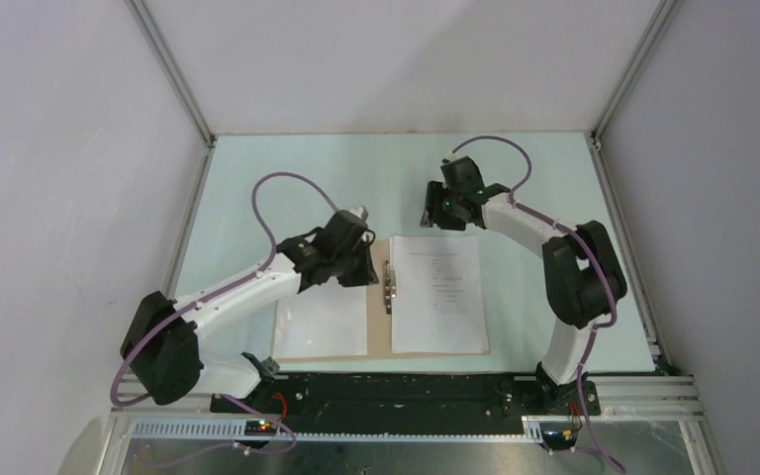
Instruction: Put the files into the folder
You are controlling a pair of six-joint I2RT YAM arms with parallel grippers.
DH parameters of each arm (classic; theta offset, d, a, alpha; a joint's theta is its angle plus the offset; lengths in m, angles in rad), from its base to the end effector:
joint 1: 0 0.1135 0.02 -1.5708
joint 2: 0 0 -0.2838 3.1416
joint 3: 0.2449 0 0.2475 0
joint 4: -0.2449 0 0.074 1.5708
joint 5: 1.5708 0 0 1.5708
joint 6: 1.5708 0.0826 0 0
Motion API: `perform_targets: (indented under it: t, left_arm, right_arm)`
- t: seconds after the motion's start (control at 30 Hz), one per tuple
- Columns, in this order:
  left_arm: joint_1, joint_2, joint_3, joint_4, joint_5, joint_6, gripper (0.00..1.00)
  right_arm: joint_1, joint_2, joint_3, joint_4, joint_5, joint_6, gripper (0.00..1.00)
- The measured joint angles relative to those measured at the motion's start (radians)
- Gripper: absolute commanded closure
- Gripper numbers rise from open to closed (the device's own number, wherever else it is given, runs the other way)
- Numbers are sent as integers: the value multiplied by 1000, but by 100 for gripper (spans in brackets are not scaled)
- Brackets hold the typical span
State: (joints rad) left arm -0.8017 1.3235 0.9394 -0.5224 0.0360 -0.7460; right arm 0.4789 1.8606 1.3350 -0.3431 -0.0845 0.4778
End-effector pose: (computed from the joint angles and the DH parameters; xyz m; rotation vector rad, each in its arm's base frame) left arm 0.2010 -0.2120 0.2311 0.0890 2.6109 -0.6634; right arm 0.3872 0.2089 0.1976 -0.0402 2.5069 0.5167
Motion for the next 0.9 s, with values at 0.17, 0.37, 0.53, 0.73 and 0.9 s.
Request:
perform_targets:
  t: [0.17, 0.37, 0.53, 0.73, 0.9]
  left_arm:
    - [122, 87, 14, 6, -37, -6, 97]
    - [189, 198, 26, 45, -41, -14, 100]
    - [203, 261, 37, 75, -40, -13, 100]
    - [203, 302, 46, 95, -23, -13, 100]
    - [203, 345, 58, 113, -3, -13, 100]
  right_arm:
    - [-31, -109, -90, -27, 109, -3, 25]
    - [-93, -137, -190, -31, 190, -16, 9]
    - [-110, -124, -222, -26, 204, -27, 3]
    - [-106, -84, -222, 16, 188, -26, 1]
    - [-84, -55, -220, 30, 182, -22, 1]
